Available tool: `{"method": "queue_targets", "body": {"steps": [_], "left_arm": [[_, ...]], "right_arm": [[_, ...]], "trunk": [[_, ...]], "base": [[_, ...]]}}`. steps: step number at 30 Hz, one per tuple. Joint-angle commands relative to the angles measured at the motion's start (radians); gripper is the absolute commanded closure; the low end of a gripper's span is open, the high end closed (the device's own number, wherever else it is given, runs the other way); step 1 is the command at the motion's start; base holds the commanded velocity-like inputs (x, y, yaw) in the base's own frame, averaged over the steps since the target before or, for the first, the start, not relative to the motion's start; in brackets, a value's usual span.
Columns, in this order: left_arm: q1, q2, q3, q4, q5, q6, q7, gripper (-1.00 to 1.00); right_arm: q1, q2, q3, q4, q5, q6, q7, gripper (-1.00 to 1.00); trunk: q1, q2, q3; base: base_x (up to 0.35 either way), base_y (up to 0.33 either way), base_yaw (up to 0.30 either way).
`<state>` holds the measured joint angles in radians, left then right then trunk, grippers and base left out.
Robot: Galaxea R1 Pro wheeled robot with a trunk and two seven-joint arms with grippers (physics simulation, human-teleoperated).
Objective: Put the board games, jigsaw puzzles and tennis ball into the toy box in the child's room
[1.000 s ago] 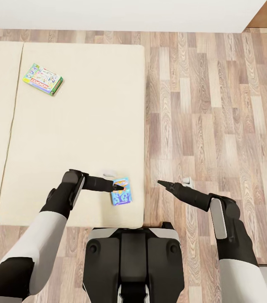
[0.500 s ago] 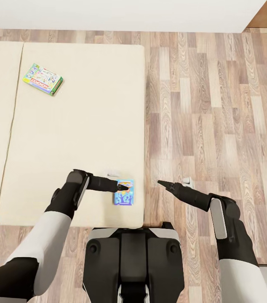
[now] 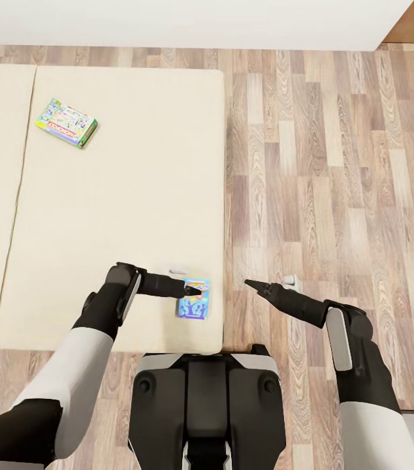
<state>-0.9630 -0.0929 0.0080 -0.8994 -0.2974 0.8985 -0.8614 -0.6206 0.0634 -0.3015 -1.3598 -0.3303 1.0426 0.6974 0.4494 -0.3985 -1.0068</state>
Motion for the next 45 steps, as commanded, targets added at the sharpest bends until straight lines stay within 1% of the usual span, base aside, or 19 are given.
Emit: {"method": "queue_targets", "body": {"steps": [1,3,8,17,34,41,45], "left_arm": [[0.0,-0.001,0.001,-0.001,-0.009,0.004,-0.005,-1.0],[0.0,-0.002,0.001,0.0,-0.009,0.003,0.002,-1.0],[0.0,-0.014,0.001,0.0,-0.008,0.003,0.015,-1.0],[0.0,-0.015,0.002,0.001,-0.008,0.0,0.017,-1.0],[0.0,0.0,0.008,0.001,-0.008,-0.004,0.005,-1.0],[0.0,0.018,0.01,0.001,-0.008,-0.003,0.004,-1.0],[0.0,0.023,0.009,0.001,-0.009,-0.002,0.009,-1.0]], "right_arm": [[-0.001,0.001,-0.003,0.0,0.007,0.005,0.008,-1.0],[-0.001,0.001,-0.003,-0.001,0.007,0.005,0.008,-1.0],[-0.001,0.001,-0.004,0.0,0.007,0.005,0.008,-1.0],[-0.001,0.001,-0.004,-0.001,0.007,0.005,0.008,-1.0],[-0.001,0.001,-0.004,0.001,0.006,0.005,0.008,-1.0],[-0.001,0.001,-0.003,0.001,0.006,0.005,0.008,-1.0],[-0.001,0.001,-0.003,0.002,0.005,0.005,0.008,-1.0]], "trunk": [[0.001,-0.002,-0.001],[0.001,-0.002,-0.001],[0.001,-0.002,-0.001],[0.001,-0.002,-0.001],[0.001,-0.002,-0.001],[0.001,-0.002,-0.001],[0.001,-0.002,-0.001]], "base": [[0.0,0.0,0.0],[0.0,0.0,0.0],[0.0,0.0,0.0],[0.0,0.0,0.0],[0.0,0.0,0.0],[0.0,0.0,0.0],[0.0,0.0,0.0]]}}
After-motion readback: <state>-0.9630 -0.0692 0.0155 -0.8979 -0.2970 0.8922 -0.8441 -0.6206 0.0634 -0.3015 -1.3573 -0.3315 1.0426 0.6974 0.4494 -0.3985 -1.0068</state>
